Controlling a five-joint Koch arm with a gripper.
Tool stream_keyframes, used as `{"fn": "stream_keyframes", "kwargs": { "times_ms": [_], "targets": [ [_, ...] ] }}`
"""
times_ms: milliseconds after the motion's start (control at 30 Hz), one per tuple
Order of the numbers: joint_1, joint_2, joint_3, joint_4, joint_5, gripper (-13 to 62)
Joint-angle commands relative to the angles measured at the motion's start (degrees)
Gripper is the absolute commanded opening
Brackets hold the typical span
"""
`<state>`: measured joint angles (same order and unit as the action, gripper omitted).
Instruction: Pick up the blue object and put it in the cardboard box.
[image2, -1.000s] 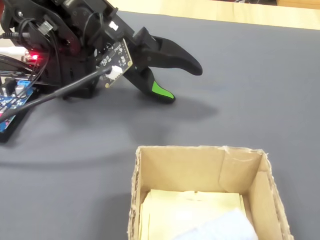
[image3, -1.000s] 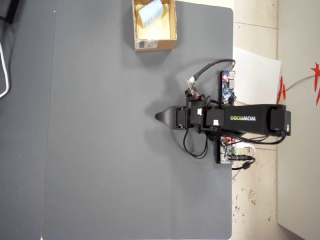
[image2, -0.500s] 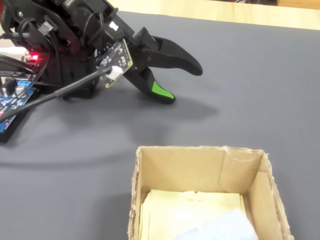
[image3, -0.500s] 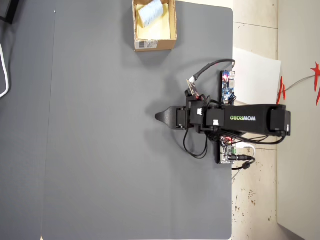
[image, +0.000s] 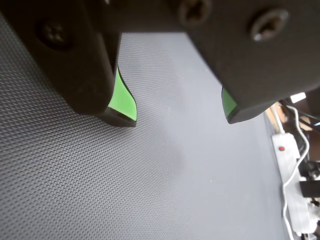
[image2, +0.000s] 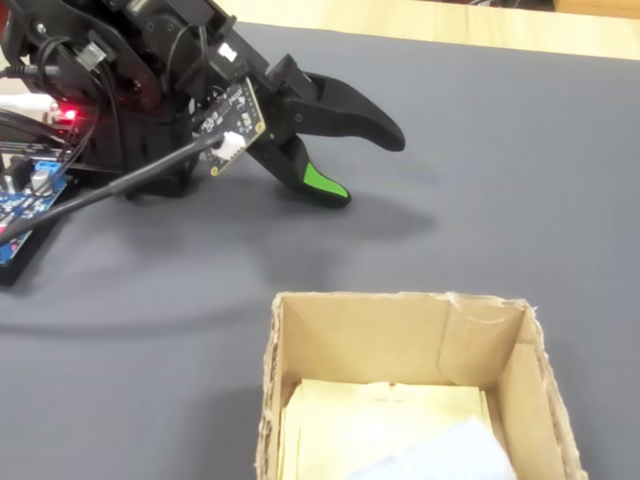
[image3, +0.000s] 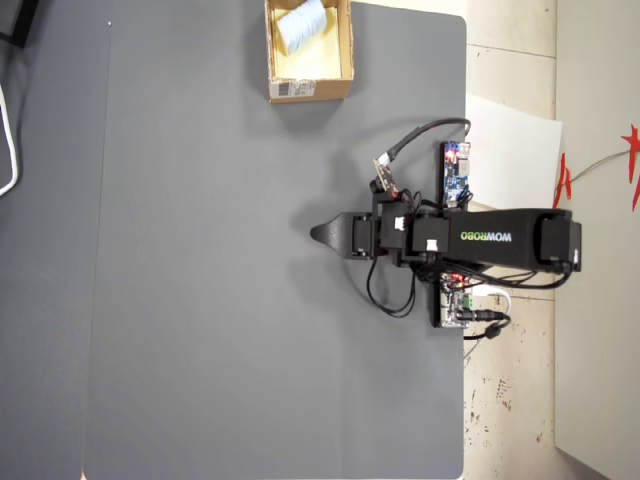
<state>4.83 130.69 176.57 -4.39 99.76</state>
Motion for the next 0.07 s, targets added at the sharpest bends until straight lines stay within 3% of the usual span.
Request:
{"fn": "stream_keyframes", "kwargs": {
  "times_ms": [0, 33],
  "targets": [
    [0.00, 5.01, 2.11, 2.46, 0.70, 34.0],
    [0.00, 5.01, 2.11, 2.46, 0.70, 34.0]
  ]
}}
